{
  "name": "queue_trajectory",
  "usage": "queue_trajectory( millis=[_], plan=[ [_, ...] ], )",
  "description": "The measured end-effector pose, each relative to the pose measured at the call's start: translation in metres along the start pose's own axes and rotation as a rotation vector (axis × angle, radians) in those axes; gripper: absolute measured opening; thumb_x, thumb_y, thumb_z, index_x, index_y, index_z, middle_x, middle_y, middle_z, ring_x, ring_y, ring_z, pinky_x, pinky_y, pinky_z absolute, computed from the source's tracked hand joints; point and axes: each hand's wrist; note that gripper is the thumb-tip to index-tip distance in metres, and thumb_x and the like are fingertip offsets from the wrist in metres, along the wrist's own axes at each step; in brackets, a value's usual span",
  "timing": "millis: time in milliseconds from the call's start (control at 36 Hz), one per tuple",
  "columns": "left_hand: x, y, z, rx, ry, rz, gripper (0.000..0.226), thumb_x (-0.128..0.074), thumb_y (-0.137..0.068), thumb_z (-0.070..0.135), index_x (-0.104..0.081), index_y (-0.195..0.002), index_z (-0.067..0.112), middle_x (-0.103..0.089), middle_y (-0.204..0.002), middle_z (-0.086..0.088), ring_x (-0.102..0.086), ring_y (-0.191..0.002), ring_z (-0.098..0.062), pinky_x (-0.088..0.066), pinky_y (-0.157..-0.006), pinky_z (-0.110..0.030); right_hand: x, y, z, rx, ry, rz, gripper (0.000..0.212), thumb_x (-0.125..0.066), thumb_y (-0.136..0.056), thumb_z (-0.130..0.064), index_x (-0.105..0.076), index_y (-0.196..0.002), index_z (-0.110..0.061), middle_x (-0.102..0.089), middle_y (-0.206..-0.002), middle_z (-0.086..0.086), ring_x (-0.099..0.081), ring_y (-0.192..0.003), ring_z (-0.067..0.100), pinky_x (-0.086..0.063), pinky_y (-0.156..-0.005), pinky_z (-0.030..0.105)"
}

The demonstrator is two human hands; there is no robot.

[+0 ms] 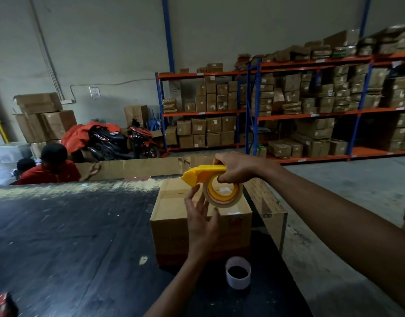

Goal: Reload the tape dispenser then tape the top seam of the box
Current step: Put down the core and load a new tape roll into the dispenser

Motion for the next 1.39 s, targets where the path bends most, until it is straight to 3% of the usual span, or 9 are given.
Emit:
queue_trajectory(
  millis=[111,194,333,583,833,1028,1139,1222,1389],
  plan=[
    [0.011,-0.012,0.01,0.324,0.094,0.113,0.038,-0.047,-0.101,0.002,-0.054,-0.135,0.018,-0.061,-0.136,-0.006,-0.061,-0.124,-0.018,-0.053,-0.104,-0.04,-0.006,0.001,0.007,0.01,0.041,0.008,0.04,-0.072,-0.091,-0.028,-0.05,-0.123,-0.023,-0.061,-0.107,0.002,-0.061,-0.088,0.013,-0.046,-0.064,0.024],
    [0.012,-0.023,0.029,0.472,0.168,0.018,0.035,-0.036,-0.106,0.004,-0.058,-0.133,0.008,-0.067,-0.126,-0.009,-0.063,-0.118,-0.02,-0.05,-0.103,-0.038,-0.01,0.001,0.009,0.047,0.109,0.027,0.045,-0.074,-0.089,-0.027,-0.049,-0.126,-0.021,-0.059,-0.111,0.002,-0.059,-0.091,0.015,-0.043,-0.065,0.025],
    [0.013,-0.033,0.051,0.566,0.179,-0.017,0.027,-0.039,-0.105,0.003,-0.064,-0.098,0.01,-0.072,-0.104,-0.01,-0.066,-0.105,-0.019,-0.047,-0.105,-0.039,-0.018,-0.005,0.011,0.09,0.151,0.063,0.048,-0.076,-0.086,-0.022,-0.05,-0.127,-0.017,-0.058,-0.115,0.005,-0.057,-0.098,0.02,-0.044,-0.072,0.029],
    [0.006,-0.029,0.049,0.531,0.257,-0.055,0.026,-0.047,-0.105,0.024,-0.066,-0.117,0.01,-0.075,-0.116,-0.009,-0.067,-0.115,-0.021,-0.047,-0.107,-0.041,-0.018,-0.009,0.022,0.063,0.02,0.064,0.049,-0.074,-0.089,-0.024,-0.05,-0.131,-0.018,-0.058,-0.12,0.005,-0.058,-0.099,0.018,-0.043,-0.066,0.023],
    [-0.008,-0.038,0.039,0.372,-0.11,0.027,0.03,-0.056,-0.101,0.016,-0.064,-0.129,0.008,-0.073,-0.12,-0.01,-0.07,-0.113,-0.022,-0.058,-0.096,-0.042,-0.009,-0.01,0.027,-0.013,-0.171,0.026,0.056,-0.079,-0.089,-0.028,-0.046,-0.132,-0.019,-0.063,-0.115,0.004,-0.072,-0.088,0.014,-0.056,-0.066,0.025],
    [-0.022,-0.039,0.039,0.56,0.225,0.129,0.031,-0.052,-0.103,0.012,-0.058,-0.131,-0.001,-0.07,-0.121,-0.017,-0.066,-0.117,-0.026,-0.052,-0.105,-0.044,-0.002,-0.01,0.031,0.001,-0.145,0.086,0.048,-0.078,-0.09,-0.026,-0.046,-0.124,-0.02,-0.058,-0.118,0.006,-0.064,-0.091,0.014,-0.054,-0.07,0.026],
    [-0.013,-0.049,0.041,0.647,0.279,-0.015,0.021,-0.054,-0.1,0.011,-0.068,-0.113,0.001,-0.073,-0.114,-0.016,-0.067,-0.112,-0.024,-0.051,-0.106,-0.042,-0.001,-0.008,0.035,0.0,-0.049,0.093,0.051,-0.078,-0.088,-0.026,-0.047,-0.128,-0.02,-0.057,-0.122,0.008,-0.061,-0.103,0.022,-0.055,-0.079,0.033],
    [-0.004,-0.059,0.045,0.675,0.214,-0.11,0.019,-0.053,-0.099,0.007,-0.07,-0.1,0.0,-0.073,-0.105,-0.015,-0.066,-0.112,-0.028,-0.051,-0.104,-0.045,-0.004,-0.008,0.034,0.011,-0.012,0.092,0.05,-0.077,-0.088,-0.025,-0.047,-0.128,-0.021,-0.056,-0.116,0.005,-0.059,-0.099,0.02,-0.046,-0.071,0.028],
    [0.019,-0.079,0.044,0.782,0.24,-0.178,0.026,-0.046,-0.103,0.005,-0.064,-0.117,-0.007,-0.071,-0.115,-0.023,-0.068,-0.11,-0.035,-0.058,-0.092,-0.043,-0.004,-0.007,0.033,0.053,0.037,0.11,0.046,-0.078,-0.088,-0.023,-0.047,-0.122,-0.022,-0.055,-0.108,0.0,-0.058,-0.095,0.019,-0.045,-0.07,0.029]
  ],
)
Point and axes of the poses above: each hand's wrist, its own y-axis away from the middle knuckle, its own x-axis out of the back of the hand, z = x × y
